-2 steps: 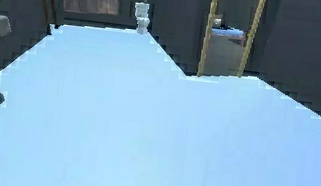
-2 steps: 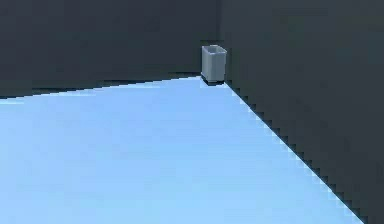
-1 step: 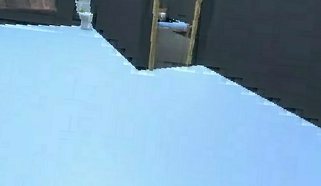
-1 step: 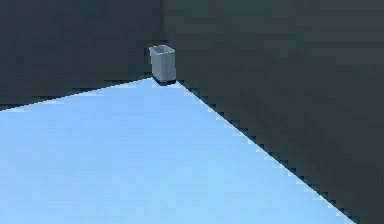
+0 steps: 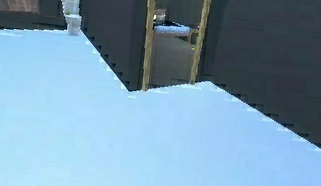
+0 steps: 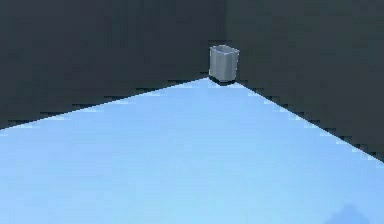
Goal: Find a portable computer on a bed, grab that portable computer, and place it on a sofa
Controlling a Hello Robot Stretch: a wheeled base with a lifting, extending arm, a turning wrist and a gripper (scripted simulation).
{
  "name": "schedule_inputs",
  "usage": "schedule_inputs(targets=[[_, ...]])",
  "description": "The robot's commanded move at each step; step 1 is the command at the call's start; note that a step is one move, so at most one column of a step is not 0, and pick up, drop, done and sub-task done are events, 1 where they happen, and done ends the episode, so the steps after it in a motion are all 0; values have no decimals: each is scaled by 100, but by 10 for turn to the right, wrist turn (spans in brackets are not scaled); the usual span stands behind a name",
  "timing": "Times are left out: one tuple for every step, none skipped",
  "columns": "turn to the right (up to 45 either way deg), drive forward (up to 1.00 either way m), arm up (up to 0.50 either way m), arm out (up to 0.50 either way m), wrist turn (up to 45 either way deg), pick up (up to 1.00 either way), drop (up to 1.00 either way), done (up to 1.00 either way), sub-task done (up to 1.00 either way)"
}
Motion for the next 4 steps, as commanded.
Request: schedule_inputs(targets=[[0, 100, 0, 0, 0, 0, 0, 0, 0], [0, 100, 0, 0, 0, 0, 0, 0, 0], [60, 0, 0, 0, 0, 0, 0, 0, 0], [0, 75, 0, 0, 0, 0, 0, 0, 0]])
